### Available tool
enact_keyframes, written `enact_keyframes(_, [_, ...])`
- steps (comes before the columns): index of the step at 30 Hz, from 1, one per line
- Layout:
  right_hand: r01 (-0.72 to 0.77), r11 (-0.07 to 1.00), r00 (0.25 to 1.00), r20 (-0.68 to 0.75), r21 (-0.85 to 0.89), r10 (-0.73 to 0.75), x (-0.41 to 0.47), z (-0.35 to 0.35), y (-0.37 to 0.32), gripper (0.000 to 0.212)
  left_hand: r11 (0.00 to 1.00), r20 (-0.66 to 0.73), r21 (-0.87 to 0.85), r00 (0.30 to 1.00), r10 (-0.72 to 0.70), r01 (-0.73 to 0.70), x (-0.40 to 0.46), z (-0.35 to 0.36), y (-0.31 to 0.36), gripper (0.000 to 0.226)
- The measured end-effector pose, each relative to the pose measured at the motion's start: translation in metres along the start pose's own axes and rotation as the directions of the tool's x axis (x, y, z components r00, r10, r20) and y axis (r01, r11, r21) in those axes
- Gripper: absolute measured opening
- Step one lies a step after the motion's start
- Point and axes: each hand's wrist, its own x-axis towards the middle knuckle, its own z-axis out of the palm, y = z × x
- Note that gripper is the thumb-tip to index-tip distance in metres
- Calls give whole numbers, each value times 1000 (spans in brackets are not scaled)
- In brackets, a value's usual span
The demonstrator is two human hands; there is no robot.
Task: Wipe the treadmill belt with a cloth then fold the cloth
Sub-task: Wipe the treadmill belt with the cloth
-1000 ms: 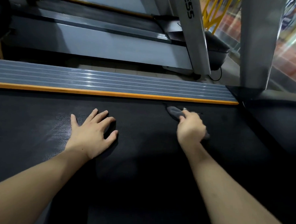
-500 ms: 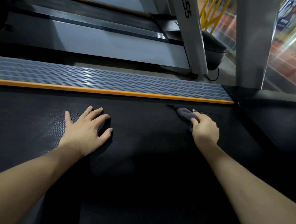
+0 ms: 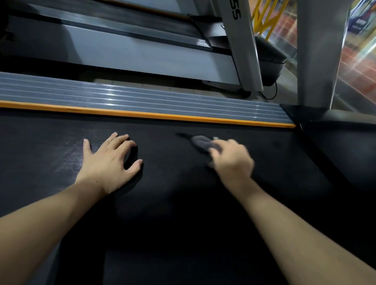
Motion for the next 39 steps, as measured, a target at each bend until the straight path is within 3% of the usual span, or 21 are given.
enact_keyframes(2, [-171,985,985,-8,1,171,7,-12,29,37,1000,-5,-7,1000,-1,1,0,0,0,46])
enact_keyframes(4, [-189,981,981,37,-43,190,11,-16,35,38,1000,-16,-14,1000,3,-3,1,0,1,44])
enact_keyframes(7, [-114,993,990,78,-32,116,15,-25,36,44,1000,-25,-18,1000,5,-5,0,-1,1,41])
enact_keyframes(11, [57,993,998,-5,-103,-58,14,-20,52,41,1000,-27,-20,1000,3,-4,-1,-1,2,41])
enact_keyframes(15, [26,983,981,183,184,-60,9,1,43,51,1000,-10,-15,1000,-1,1,0,-2,2,41])
enact_keyframes(18, [40,960,990,120,276,-76,0,12,17,46,1000,-8,-18,1000,1,-1,1,-2,3,42])
enact_keyframes(25, [327,885,939,-11,331,-343,-57,46,-107,42,1000,-20,-7,1000,-4,4,1,1,1,43])
enact_keyframes(29, [361,884,930,-42,296,-366,-51,47,-94,42,1000,-14,14,1000,6,-6,2,2,-1,42])
enact_keyframes(31, [335,918,942,-65,213,-328,-32,44,-51,41,1000,-3,14,1000,7,-7,1,2,-1,42])
enact_keyframes(34, [153,984,985,-90,87,-145,-2,30,30,38,1000,-3,15,1000,5,-5,2,2,-1,43])
enact_keyframes(37, [-91,984,996,15,153,90,7,16,64,36,1000,15,23,1000,9,-9,3,1,0,45])
enact_keyframes(39, [-122,973,992,2,193,124,3,17,48,34,1000,21,23,1000,9,-10,3,1,1,45])
